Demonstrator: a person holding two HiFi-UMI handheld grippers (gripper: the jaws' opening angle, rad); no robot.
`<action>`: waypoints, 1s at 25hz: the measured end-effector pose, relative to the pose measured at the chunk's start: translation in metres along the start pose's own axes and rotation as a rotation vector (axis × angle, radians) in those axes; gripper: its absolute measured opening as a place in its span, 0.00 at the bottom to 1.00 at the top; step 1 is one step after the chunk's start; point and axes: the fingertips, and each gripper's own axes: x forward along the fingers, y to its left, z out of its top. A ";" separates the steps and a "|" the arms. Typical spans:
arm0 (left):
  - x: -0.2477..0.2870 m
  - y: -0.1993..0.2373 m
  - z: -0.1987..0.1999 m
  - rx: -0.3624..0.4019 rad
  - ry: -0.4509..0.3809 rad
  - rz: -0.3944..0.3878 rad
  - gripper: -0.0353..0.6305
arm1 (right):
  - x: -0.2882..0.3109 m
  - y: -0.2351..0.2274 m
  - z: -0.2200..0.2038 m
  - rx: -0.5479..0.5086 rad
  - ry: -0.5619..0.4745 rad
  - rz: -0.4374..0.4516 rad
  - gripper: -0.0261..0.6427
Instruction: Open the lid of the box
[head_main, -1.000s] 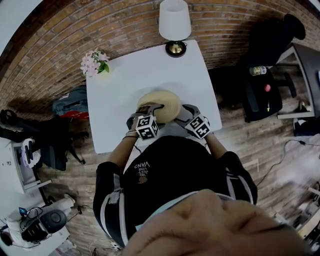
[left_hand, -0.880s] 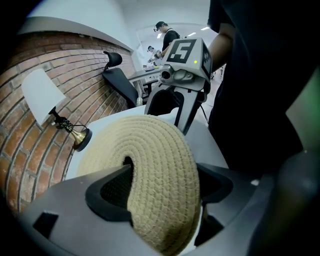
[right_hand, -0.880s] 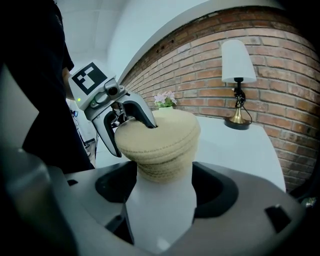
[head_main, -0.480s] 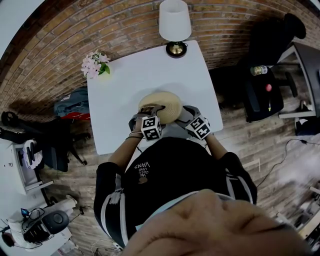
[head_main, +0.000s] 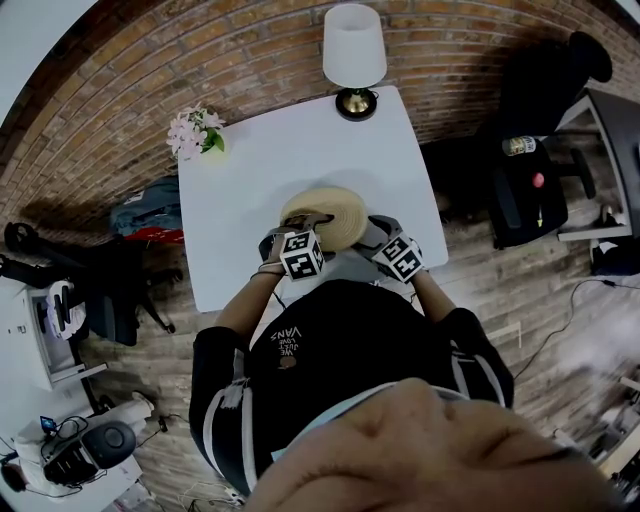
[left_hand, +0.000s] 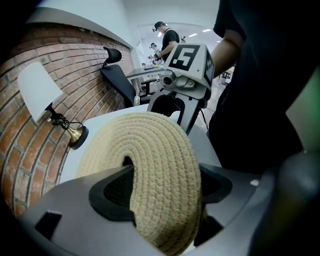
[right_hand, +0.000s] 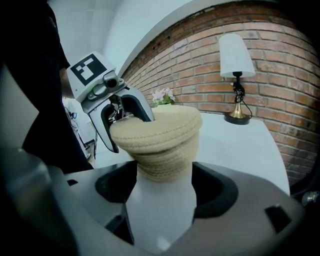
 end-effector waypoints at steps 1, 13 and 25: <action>-0.002 0.001 0.002 -0.011 -0.014 -0.006 0.60 | 0.000 0.000 0.000 0.000 0.003 -0.002 0.51; -0.016 0.013 0.010 -0.095 -0.141 0.016 0.59 | 0.000 0.000 -0.002 0.020 0.019 -0.051 0.51; -0.035 0.026 0.017 -0.201 -0.294 0.024 0.58 | 0.001 0.001 -0.003 0.007 0.059 -0.090 0.51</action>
